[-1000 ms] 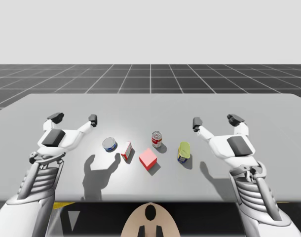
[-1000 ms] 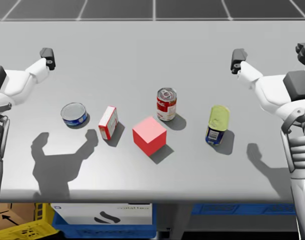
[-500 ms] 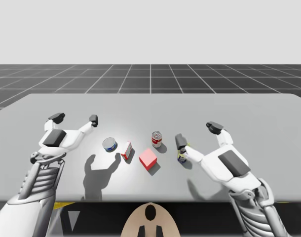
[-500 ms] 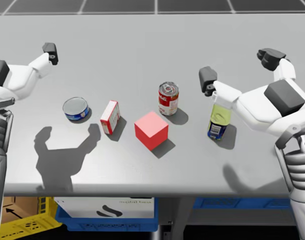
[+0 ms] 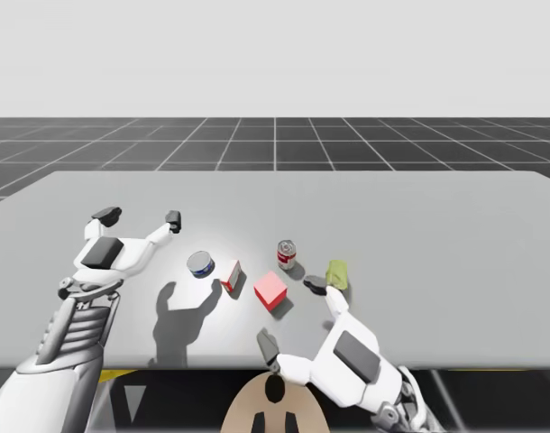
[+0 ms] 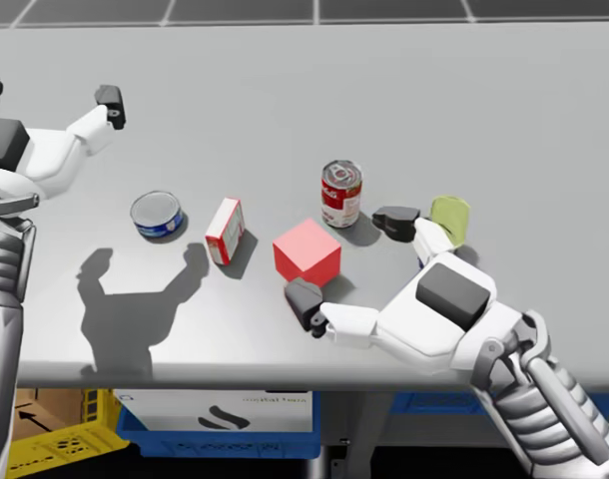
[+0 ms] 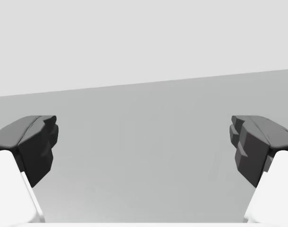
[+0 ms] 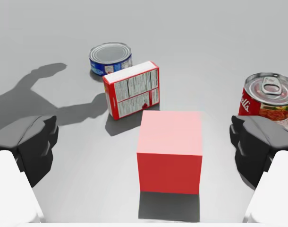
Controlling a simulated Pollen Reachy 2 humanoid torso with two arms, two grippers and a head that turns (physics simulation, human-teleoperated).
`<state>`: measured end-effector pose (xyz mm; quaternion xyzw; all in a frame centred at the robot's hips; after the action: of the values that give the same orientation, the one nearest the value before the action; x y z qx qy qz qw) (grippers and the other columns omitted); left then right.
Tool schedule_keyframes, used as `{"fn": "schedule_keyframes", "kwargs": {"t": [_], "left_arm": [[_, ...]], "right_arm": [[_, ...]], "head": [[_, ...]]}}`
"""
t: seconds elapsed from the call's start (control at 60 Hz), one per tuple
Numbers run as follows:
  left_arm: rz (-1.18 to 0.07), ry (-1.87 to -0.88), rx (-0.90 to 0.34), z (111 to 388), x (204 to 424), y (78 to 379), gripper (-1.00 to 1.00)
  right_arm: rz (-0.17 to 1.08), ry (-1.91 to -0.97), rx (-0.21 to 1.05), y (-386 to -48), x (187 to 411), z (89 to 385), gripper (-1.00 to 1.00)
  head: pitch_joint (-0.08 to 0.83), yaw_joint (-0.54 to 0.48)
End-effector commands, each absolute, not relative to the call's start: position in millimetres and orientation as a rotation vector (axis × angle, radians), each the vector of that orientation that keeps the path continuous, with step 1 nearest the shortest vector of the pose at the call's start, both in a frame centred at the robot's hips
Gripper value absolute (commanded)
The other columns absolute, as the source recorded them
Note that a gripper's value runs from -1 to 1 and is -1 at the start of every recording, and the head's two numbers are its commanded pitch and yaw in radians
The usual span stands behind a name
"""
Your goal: Find the red cube and pick it up.
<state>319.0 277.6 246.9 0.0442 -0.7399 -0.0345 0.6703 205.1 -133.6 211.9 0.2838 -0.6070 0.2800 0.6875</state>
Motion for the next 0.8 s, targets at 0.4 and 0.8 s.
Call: {"fn": "schedule_keyframes", "kwargs": {"t": [0.4, 0.8], "left_arm": [[-0.081, -1.67, 0.093, 247, 318, 277, -1.0], [-0.084, -1.671, 0.089, 248, 317, 275, -1.0]], "right_arm": [[0.553, -1.24, 0.577, -81, 243, 162, -1.0], [0.537, -1.198, 0.593, -59, 259, 156, -1.0]], "head": [[0.733, 0.03], [0.729, 0.04]]}}
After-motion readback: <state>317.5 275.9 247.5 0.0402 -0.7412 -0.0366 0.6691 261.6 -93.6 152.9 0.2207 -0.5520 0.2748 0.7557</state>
